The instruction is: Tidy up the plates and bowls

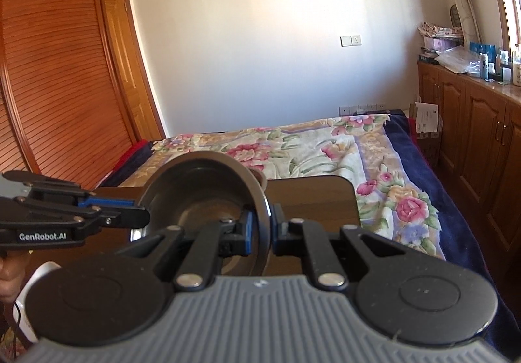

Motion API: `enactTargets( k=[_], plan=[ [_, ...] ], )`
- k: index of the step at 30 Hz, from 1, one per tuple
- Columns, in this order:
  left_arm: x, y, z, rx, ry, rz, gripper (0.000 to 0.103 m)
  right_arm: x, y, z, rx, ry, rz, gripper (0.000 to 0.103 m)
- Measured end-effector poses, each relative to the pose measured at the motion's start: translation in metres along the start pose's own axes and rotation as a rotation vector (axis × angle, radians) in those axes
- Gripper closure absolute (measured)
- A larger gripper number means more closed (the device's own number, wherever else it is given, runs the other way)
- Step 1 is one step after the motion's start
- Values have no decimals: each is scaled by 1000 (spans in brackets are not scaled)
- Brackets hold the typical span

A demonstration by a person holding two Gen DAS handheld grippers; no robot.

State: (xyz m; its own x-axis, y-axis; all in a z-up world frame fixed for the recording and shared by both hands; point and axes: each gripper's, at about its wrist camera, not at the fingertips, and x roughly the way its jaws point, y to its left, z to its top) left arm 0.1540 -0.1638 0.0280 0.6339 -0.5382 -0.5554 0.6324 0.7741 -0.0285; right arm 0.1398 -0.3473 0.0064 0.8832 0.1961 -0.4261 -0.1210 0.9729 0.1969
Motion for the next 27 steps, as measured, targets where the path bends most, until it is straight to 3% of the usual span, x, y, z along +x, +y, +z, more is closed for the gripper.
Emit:
enactTargets(
  k=[13,27],
  plan=[
    [-40,8,-36,-42,-6,23,90,-13,29,-22,1,11,40,90],
    [-47,20,-84,-61,35,44,90,-12,56,-59,7,55,83,90]
  ],
)
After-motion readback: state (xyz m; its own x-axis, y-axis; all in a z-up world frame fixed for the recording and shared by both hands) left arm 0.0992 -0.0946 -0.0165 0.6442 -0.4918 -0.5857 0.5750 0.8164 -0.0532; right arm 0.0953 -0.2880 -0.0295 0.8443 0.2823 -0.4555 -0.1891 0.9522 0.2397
